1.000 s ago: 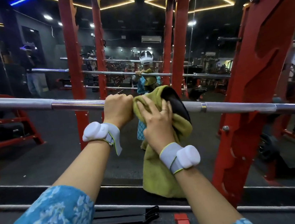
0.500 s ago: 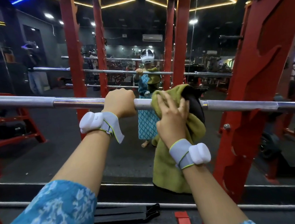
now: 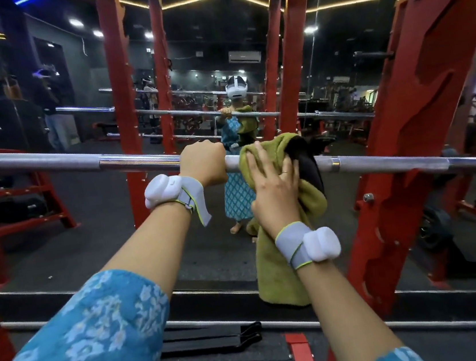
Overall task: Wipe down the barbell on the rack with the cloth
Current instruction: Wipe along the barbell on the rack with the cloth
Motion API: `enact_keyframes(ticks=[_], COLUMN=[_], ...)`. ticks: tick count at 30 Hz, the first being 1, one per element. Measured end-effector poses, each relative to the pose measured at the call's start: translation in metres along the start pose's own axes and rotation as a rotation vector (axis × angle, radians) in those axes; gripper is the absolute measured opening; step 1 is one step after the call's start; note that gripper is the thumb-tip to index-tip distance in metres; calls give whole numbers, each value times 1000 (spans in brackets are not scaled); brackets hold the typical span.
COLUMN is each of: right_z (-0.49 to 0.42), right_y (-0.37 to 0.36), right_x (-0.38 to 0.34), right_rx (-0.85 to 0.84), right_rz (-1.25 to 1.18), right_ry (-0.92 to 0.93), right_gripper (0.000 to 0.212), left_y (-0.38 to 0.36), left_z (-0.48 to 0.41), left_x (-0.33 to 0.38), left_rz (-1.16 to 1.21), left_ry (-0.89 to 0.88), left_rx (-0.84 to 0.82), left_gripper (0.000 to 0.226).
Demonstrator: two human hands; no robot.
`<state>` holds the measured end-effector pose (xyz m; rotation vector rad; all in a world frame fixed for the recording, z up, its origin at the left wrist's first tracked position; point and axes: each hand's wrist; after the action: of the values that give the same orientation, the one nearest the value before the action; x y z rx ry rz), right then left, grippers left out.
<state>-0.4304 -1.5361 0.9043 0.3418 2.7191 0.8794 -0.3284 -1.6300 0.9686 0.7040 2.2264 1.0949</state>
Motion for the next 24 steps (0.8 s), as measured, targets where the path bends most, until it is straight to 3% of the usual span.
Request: enact_keyframes(ticks=[4, 6, 13, 18, 22, 24], right_z=[13, 18, 2, -13, -19, -23], right_y=[-15, -15, -11, -15, -27, -28], right_x=[8, 18, -11, -31, -52, -66], right_rx=[36, 63, 89, 74, 226, 218], right_rz=[115, 107, 15, -14, -14, 12], right_ry=[160, 128, -134, -120, -93, -103], right_gripper=[120, 122, 88, 76, 60, 58], left_y=[-1, 0, -1, 2, -8, -11], left_z=[0, 1, 1, 8, 23, 27], left_x=[-3, 0, -13, -54, -89, -98], left_rz=[17, 17, 20, 132, -4, -55], left_ry=[-9, -19, -125, -231, -193, -183], left_rx=[19, 6, -21, -45, -52, -28], left_gripper=[18, 21, 24, 43, 37, 34])
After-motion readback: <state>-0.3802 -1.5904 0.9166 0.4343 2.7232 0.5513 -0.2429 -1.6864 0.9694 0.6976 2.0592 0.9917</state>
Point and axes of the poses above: each hand's wrist, its own z-axis away from the middle knuckle, its own y-axis out of the back of the hand, x = y × z, and after that the axes turned 11 degrees about -y, right-handed
